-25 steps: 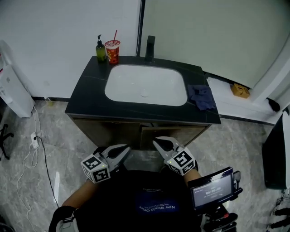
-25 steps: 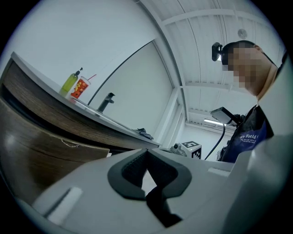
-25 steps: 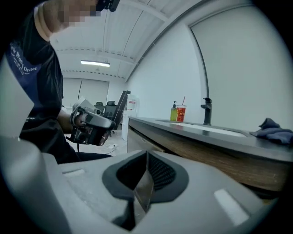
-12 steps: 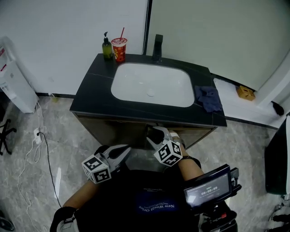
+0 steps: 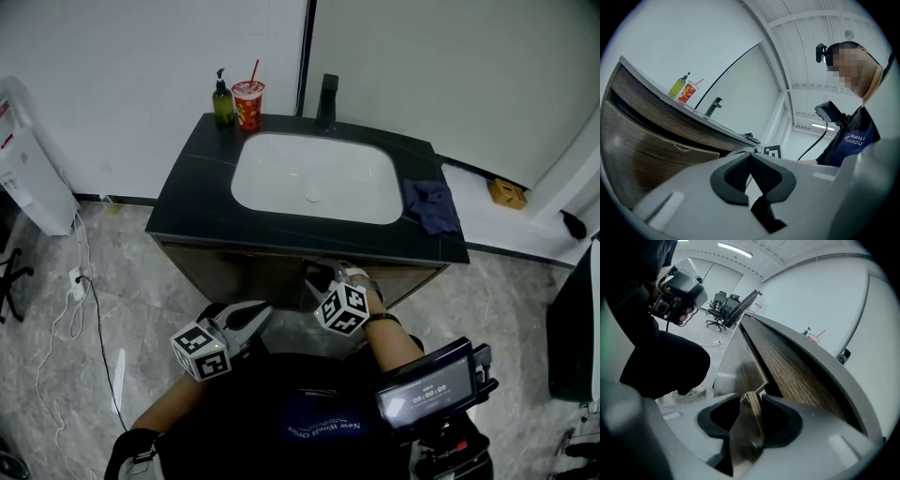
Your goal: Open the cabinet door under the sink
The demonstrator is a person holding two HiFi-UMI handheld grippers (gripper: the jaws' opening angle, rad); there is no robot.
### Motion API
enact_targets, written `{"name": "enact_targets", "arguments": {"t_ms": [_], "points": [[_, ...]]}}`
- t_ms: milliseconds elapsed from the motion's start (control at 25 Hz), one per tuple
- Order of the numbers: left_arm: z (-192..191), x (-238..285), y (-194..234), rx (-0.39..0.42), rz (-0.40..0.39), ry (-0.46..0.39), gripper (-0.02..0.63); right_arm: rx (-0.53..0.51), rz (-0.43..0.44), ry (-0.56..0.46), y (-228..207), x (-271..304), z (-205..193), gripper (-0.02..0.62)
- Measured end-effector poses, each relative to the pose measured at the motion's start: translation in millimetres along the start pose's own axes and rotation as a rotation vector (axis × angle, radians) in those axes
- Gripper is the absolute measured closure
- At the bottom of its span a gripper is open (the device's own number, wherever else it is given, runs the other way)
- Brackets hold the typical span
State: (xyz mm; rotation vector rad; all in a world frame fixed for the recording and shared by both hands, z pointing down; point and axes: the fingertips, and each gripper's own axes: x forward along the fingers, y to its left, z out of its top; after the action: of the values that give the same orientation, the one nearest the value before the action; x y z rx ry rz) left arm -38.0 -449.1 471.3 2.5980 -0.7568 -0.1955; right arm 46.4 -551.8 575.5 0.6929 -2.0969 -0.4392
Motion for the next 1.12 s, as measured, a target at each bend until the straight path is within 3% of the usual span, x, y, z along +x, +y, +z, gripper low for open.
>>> {"name": "enact_targets", "arguments": {"t_ms": [120,680,1120], "points": [[-1.4,1.0,-4.3,-0.001,-0.010,0.005,0.601,0.016,0.009,-0.003,4.9,-6.4,1.3,0.469],[-16.4,-21.8,-47.5,0.001,-0.022,0.003,0.600,0.042,0.121,0.056,66.0,-58.9,-1.3,0.460],[-52.4,-40.9,-117.7,0.017,-0.099,0.075,0.601,0.087,0.137,0.119,121.8,-122.1,-19.9,0.435]]}}
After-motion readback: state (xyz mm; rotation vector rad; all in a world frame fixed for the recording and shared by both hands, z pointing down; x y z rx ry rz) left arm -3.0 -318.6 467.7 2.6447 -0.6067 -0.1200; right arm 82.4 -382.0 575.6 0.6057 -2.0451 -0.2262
